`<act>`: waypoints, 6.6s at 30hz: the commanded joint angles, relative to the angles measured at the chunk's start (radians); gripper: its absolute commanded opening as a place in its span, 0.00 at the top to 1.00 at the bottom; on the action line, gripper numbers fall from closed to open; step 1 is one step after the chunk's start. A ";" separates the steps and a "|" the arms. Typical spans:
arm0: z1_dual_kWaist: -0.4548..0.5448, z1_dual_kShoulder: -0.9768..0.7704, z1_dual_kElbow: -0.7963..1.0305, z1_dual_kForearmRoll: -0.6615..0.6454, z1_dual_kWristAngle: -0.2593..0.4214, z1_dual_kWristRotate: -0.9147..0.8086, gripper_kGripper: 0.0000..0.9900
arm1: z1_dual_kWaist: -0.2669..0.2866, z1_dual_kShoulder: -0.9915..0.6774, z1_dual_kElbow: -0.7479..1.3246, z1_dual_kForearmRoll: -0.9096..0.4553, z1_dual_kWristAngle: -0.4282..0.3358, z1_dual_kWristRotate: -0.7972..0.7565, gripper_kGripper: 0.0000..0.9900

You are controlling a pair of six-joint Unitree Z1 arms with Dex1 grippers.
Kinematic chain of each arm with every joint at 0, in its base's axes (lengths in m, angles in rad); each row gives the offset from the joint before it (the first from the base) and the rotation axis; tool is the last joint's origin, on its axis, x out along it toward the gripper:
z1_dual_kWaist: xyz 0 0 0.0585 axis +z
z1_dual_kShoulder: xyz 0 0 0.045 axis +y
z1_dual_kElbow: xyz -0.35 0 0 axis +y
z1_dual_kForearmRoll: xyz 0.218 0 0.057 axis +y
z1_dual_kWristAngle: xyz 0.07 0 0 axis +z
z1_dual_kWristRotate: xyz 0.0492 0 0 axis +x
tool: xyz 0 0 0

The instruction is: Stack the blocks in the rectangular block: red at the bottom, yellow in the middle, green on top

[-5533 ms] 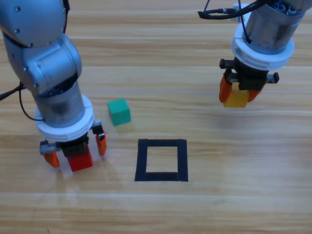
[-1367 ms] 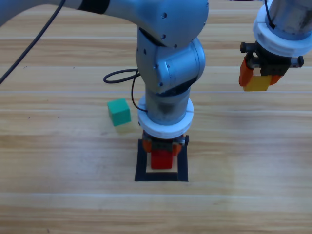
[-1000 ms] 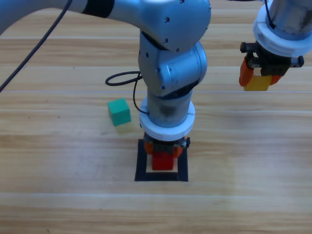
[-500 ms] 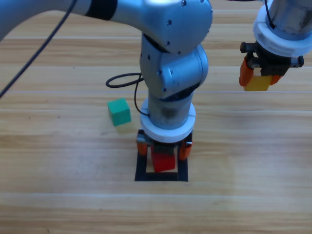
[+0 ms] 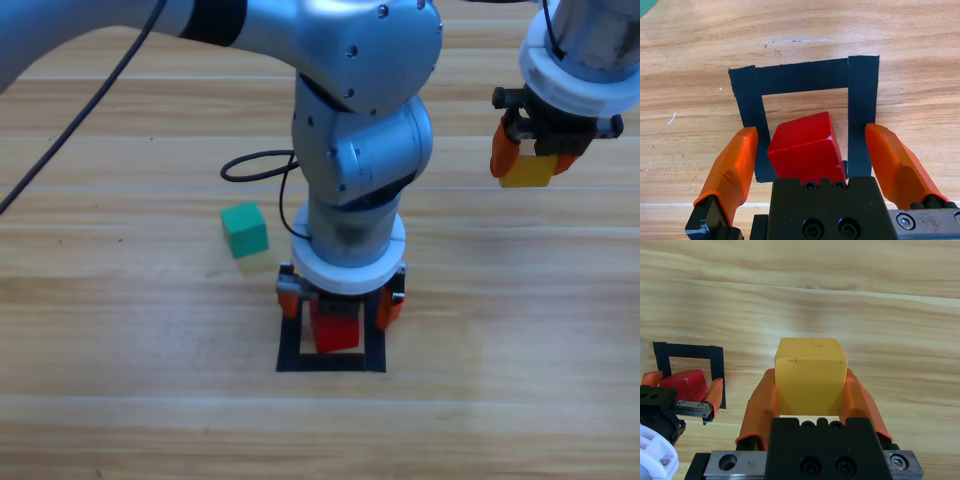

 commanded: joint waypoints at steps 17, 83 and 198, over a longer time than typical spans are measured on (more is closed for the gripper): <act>0.153 -0.842 0.151 0.087 0.229 0.221 0.00 | 0.116 0.053 -0.009 0.055 0.034 -0.095 1.00; 0.155 -1.124 0.671 -0.129 0.195 0.160 0.00 | 0.351 0.377 -0.289 0.061 0.064 0.116 1.00; 0.333 0.164 -0.268 0.184 -0.109 -0.196 0.20 | 0.303 -0.481 0.596 -0.355 0.311 -0.683 0.00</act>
